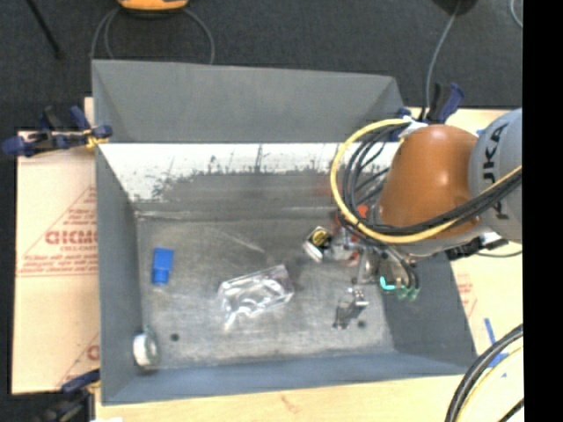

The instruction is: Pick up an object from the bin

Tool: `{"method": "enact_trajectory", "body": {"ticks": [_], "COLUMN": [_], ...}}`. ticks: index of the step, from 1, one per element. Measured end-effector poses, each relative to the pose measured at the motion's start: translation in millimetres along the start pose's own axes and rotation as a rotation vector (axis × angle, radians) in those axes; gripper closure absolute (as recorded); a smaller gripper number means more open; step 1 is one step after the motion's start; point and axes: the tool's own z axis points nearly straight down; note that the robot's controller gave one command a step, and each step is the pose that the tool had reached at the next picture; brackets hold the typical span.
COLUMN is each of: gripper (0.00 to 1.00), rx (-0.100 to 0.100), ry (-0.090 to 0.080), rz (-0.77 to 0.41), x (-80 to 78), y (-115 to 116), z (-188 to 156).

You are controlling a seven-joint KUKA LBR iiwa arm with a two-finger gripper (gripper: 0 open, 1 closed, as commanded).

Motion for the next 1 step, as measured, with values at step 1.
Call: {"method": "enact_trajectory", "body": {"ticks": [1], "gripper": [0.0], "rx": [-0.002], "ry": [-0.008], "rz": [-0.313], "x": [-37.9], "y": [68.2], "z": [52.0]}}
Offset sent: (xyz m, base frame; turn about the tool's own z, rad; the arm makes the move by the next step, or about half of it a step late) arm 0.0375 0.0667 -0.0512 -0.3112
